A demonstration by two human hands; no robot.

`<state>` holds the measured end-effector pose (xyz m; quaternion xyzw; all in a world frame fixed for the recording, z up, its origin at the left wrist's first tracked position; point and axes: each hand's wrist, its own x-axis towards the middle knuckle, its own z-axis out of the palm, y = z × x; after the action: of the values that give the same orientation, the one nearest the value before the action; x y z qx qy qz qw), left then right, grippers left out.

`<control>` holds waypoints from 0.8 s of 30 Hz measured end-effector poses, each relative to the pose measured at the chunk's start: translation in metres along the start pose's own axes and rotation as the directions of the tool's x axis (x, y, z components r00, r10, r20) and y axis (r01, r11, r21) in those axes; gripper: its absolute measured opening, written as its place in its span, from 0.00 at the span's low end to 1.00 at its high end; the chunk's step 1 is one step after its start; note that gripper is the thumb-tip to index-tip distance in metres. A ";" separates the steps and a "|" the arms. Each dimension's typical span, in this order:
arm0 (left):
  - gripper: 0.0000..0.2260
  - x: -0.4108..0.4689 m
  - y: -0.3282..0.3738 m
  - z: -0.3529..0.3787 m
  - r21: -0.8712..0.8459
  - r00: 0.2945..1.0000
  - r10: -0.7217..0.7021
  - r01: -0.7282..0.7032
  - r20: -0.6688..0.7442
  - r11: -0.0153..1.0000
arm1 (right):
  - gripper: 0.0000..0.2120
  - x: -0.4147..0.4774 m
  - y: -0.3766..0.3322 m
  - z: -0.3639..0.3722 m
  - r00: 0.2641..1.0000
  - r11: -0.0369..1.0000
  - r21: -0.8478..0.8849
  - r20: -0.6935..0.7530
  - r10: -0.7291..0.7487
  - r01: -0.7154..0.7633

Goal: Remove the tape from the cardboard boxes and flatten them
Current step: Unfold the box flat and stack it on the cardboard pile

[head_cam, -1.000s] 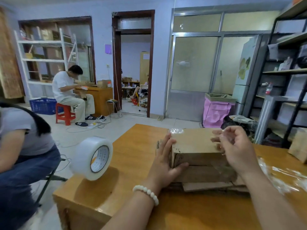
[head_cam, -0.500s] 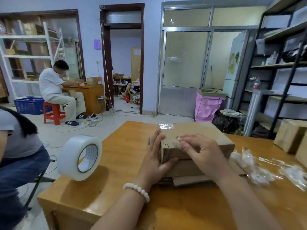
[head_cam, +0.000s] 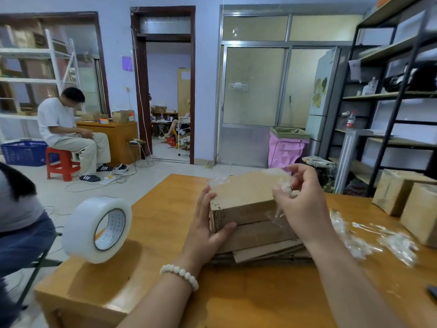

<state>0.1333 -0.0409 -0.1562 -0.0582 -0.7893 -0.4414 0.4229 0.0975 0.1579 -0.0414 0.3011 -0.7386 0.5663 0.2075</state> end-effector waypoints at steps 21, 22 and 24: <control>0.33 0.000 -0.003 0.001 0.023 1.000 0.027 -0.027 -0.008 0.999 | 0.19 -0.053 0.048 0.036 0.985 0.993 -0.053 -0.134 -0.108 0.102; 0.33 0.000 -0.004 0.001 0.029 0.999 0.033 -0.033 -0.006 0.999 | 0.19 -0.054 0.048 0.037 0.995 0.999 -0.028 -0.094 -0.024 0.021; 0.32 0.000 -0.004 0.002 0.035 0.999 0.044 -0.044 0.001 0.998 | 0.16 -0.055 0.047 0.039 0.999 0.993 -0.111 -0.005 0.046 -0.046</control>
<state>0.1301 -0.0421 -0.1592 -0.0679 -0.7954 -0.4181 0.4335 0.1076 0.1405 -0.1210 0.2714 -0.7754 0.5293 0.2119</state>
